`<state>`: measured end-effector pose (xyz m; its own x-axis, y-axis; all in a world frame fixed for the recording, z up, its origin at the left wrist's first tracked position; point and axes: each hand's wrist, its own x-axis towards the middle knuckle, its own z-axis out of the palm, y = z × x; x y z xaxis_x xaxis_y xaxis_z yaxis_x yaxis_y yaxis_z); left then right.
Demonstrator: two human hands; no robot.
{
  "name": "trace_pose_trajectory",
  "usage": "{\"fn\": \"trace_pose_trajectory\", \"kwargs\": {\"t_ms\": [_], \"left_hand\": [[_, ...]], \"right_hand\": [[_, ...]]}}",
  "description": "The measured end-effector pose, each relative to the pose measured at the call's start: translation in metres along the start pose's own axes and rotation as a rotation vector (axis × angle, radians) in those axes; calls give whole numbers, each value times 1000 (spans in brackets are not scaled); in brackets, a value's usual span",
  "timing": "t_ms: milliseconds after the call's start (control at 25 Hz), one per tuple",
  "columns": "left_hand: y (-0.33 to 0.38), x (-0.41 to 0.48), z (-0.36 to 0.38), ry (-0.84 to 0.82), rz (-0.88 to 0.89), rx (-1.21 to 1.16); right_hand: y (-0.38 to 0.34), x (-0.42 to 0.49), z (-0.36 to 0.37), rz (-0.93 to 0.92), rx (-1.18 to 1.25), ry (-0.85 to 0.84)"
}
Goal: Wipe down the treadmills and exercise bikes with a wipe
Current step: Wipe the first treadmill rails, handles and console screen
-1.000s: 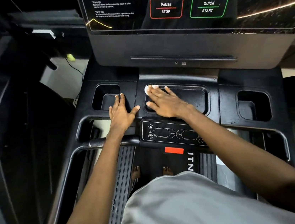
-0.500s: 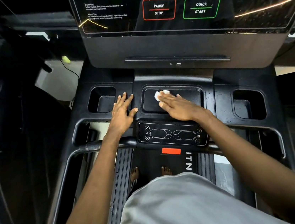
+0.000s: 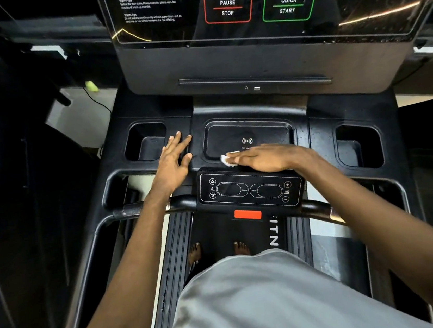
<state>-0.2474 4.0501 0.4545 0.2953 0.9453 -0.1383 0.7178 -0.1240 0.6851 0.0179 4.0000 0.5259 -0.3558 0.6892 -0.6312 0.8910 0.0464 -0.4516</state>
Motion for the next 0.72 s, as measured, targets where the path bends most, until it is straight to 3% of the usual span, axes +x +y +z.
{"fn": "trace_pose_trajectory", "kwargs": {"t_ms": [160,440,720], "left_hand": [[4,1,4,-6,-26,9],[22,5,6,-171,-14,264],[23,5,2,-176,-5,227]], "right_hand": [[-28,12,8,-44,-41,3],[26,-36,10,89,72,83],[0,-20,14,84,50,109]]}}
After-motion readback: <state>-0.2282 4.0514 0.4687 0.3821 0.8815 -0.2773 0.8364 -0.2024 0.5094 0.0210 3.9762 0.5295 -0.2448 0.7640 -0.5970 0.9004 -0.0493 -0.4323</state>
